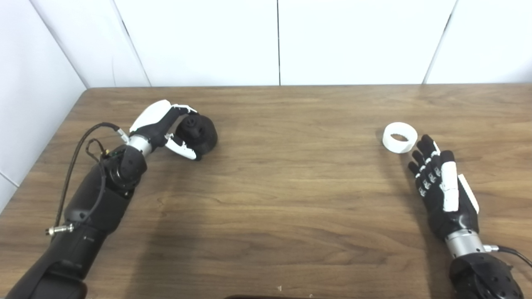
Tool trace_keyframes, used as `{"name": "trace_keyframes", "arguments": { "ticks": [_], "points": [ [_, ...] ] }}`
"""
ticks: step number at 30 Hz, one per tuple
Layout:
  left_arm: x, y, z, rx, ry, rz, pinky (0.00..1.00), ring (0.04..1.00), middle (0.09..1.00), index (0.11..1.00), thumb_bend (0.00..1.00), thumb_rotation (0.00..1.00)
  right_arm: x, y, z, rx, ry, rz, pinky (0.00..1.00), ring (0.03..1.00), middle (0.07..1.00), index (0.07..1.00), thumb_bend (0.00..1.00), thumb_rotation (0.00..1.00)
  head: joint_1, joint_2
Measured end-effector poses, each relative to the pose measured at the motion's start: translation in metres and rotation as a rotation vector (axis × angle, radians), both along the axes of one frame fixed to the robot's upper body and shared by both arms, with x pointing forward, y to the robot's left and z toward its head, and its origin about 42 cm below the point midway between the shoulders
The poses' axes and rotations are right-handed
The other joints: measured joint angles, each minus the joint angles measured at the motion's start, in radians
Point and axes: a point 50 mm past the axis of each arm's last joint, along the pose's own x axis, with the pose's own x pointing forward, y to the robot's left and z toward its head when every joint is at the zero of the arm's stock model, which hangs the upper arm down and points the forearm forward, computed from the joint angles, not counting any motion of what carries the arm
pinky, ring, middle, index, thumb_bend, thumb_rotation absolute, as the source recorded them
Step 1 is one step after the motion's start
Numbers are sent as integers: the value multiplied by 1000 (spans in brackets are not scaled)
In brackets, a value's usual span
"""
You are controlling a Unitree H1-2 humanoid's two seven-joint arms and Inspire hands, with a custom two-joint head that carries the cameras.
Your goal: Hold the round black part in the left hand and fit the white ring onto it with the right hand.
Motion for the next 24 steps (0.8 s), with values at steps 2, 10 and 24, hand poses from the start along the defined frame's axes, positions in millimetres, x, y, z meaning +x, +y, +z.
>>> {"name": "trace_keyframes", "arguments": {
  "ticks": [2, 10, 24],
  "points": [
    [-4, -4, -2, -8, 4, -13, 854, 962, 891, 495, 523, 73, 0, 0, 0, -1, 2, 1, 1000, 1000, 1000, 1000, 622, 1000, 0, 2],
    [-19, -33, 2, -30, 50, -83, 847, 957, 885, 496, 523, 74, 1, -3, 3, -18, 9, 18, 1000, 1000, 1000, 1000, 617, 1000, 0, 12],
    [-56, -96, 5, -43, 86, -311, 853, 957, 881, 495, 523, 75, 1, 2, 5, -30, 13, 36, 1000, 1000, 1000, 1000, 629, 1000, -3, 23]
  ]
}}
